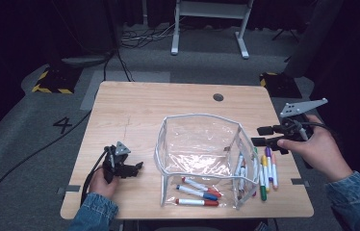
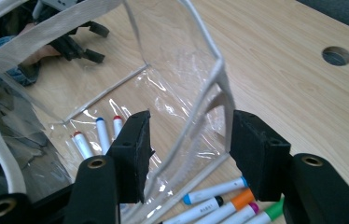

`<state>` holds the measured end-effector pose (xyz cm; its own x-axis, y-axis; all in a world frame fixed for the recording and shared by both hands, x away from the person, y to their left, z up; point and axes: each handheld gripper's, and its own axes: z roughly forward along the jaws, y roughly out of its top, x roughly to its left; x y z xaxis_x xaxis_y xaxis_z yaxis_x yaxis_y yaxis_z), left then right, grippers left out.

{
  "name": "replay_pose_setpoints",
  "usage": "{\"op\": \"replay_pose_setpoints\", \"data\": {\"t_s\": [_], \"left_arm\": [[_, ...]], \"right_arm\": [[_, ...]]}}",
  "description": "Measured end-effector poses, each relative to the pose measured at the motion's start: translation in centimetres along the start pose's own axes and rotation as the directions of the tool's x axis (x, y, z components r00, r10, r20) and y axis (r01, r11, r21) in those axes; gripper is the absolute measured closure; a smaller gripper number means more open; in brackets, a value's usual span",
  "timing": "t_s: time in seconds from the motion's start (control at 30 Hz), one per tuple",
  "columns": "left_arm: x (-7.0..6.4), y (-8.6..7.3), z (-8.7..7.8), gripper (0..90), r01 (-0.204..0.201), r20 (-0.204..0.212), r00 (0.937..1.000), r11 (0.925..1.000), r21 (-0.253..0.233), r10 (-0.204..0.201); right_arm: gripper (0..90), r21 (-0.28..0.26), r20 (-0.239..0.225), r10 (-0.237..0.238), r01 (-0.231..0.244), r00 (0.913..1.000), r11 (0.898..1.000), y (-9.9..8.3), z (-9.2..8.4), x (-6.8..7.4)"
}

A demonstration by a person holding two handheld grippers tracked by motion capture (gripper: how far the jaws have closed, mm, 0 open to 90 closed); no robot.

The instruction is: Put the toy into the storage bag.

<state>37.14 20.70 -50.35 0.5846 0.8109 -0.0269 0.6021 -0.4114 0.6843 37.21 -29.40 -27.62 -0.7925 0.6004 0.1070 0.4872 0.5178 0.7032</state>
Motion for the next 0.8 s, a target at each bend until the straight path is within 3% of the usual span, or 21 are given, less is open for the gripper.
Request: {"op": "replay_pose_setpoints", "data": {"t_s": [0.23,0.3,0.37,0.6,0.8], "left_arm": [[-0.1,0.0,0.0,14.2,0.008,-0.012,0.9999,1.0000,0.003,-0.008],[0.0,0.1,0.1,10.1,0.031,-0.024,0.9992,0.9993,0.021,-0.031],[0.0,0.1,0.3,0.0,0.048,-0.044,0.9980,0.9983,0.033,-0.046],[0.0,0.2,0.4,0.0,0.055,-0.047,0.9975,0.9979,0.034,-0.054],[-0.1,0.2,0.4,0.0,0.059,-0.050,0.9971,0.9977,0.033,-0.057]], "right_arm": [[47.8,-0.010,0.071,0.058,-0.057,0.9958,0.998,-2.6,-1.3,-1.7],[47.8,-0.013,0.099,0.075,-0.074,0.9923,0.997,-3.6,-1.6,-2.4],[47.8,-0.014,0.123,0.099,-0.098,0.9875,0.995,-4.7,-1.7,-3.0],[47.8,-0.004,0.204,0.186,-0.189,0.9611,0.982,-8.7,-1.0,-5.1],[49.4,0.049,0.277,0.227,-0.250,0.9335,0.967,-12.7,1.7,-6.4]]}}
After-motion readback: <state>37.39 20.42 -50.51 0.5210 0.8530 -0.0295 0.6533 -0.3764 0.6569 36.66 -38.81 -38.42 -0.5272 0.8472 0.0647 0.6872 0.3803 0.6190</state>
